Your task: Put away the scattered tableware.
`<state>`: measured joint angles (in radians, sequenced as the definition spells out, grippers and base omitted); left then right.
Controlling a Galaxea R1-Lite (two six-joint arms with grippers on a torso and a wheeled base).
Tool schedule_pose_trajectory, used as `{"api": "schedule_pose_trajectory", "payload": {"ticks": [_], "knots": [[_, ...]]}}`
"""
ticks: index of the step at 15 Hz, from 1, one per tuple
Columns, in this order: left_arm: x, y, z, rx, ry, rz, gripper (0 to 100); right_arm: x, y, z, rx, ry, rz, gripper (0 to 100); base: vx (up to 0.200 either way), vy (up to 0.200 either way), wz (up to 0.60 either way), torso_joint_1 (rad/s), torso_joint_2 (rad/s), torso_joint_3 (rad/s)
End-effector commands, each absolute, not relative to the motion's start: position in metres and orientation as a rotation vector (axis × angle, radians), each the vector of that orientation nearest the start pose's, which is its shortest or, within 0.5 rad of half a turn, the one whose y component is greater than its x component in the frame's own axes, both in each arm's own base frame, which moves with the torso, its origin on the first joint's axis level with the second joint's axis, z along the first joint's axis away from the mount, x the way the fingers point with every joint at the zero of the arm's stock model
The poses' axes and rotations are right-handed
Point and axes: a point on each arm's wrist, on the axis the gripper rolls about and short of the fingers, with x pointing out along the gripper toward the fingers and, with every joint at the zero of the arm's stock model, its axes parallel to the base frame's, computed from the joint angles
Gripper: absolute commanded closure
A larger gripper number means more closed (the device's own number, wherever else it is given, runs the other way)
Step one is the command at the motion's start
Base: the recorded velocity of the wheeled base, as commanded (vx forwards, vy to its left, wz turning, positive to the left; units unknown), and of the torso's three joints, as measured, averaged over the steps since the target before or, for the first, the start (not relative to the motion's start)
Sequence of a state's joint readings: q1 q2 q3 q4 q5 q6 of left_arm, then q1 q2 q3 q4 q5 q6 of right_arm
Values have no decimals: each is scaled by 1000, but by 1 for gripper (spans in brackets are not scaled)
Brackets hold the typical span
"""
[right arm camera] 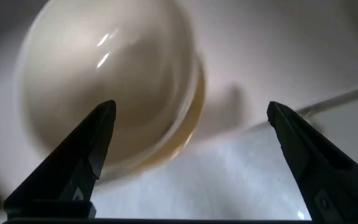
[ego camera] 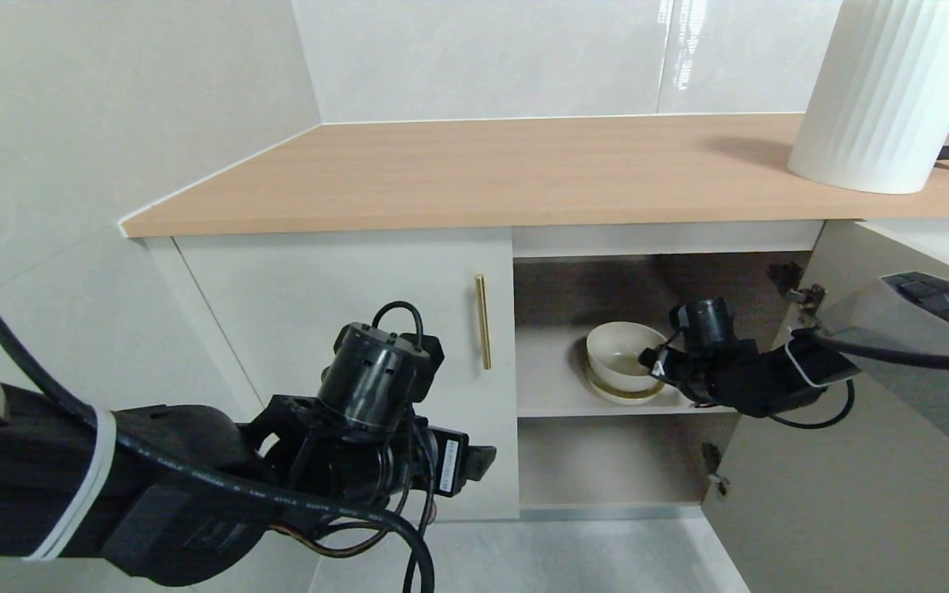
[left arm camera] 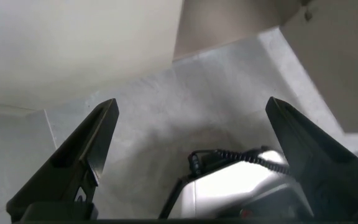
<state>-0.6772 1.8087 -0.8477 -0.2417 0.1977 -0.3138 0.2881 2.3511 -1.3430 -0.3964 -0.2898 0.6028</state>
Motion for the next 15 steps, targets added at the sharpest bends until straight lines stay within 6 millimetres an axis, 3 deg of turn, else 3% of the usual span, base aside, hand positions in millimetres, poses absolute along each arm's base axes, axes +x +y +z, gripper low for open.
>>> {"api": "schedule_pose_trajectory", "payload": {"ticks": [1,4,6,8,11,15], "knots": [[247,-179,141,-50,670,-321,0,404,128,79,427,612,-56,0,0,0,0,0,0,0],[243,-154,158,-106,624,-261,0,347,133,119,404,653,31,0,0,0,0,0,0,0],[237,-115,180,-158,546,-161,0,302,116,149,370,623,62,0,0,0,0,0,0,0],[218,-90,197,-192,479,-119,0,260,101,167,363,614,100,0,0,0,0,0,0,0],[195,-79,182,-158,522,-114,0,224,89,185,342,643,110,0,0,0,0,0,0,0],[187,-76,172,-134,554,-113,0,200,87,178,296,757,146,0,0,0,0,0,0,0]]}}
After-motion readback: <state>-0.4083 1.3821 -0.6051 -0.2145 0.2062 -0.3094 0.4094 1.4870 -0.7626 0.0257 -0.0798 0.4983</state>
